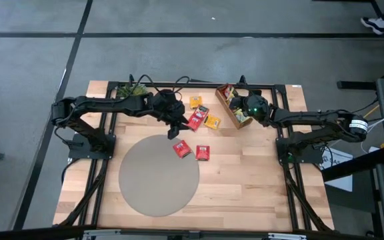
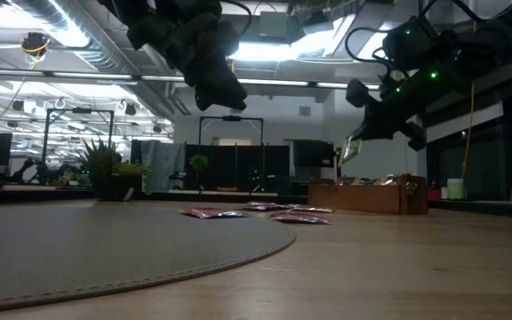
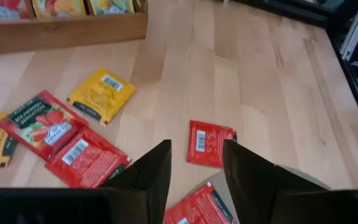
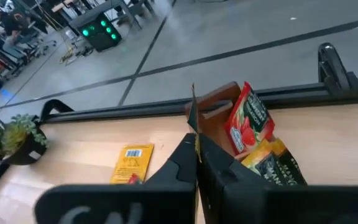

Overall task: Pick & Place Tea
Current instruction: Put the yellow tea bag into the bottom section of the wooden organizer

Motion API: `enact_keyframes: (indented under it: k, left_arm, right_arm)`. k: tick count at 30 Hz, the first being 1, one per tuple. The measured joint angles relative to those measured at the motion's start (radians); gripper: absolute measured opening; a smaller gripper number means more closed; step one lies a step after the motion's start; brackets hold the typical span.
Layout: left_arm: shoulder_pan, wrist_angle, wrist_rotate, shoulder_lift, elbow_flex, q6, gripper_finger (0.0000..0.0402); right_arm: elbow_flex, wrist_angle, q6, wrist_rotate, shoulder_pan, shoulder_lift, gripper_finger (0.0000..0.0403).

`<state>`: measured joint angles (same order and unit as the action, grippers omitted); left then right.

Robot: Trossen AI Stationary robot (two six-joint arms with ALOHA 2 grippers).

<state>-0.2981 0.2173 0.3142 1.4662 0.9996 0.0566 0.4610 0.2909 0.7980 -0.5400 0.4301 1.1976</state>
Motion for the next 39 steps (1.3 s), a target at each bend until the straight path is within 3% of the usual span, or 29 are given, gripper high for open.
enact_keyframes:
  k: [14,23,39]
  left_arm:
    - [0.000,-0.015,0.000,0.000,0.000,0.018,0.0141]
    - [0.000,0.024,0.004,0.058,-0.001,0.015,0.0141]
    - [-0.014,-0.005,0.079,0.158,-0.001,0.045,0.0141]
  right_arm:
    - [0.000,-0.003,0.026,-0.028,0.008,0.000,0.0002]
    - [0.000,0.102,0.024,-0.033,0.059,0.000,0.0002]
    - [0.000,0.126,0.017,0.063,0.092,0.113,0.0002]
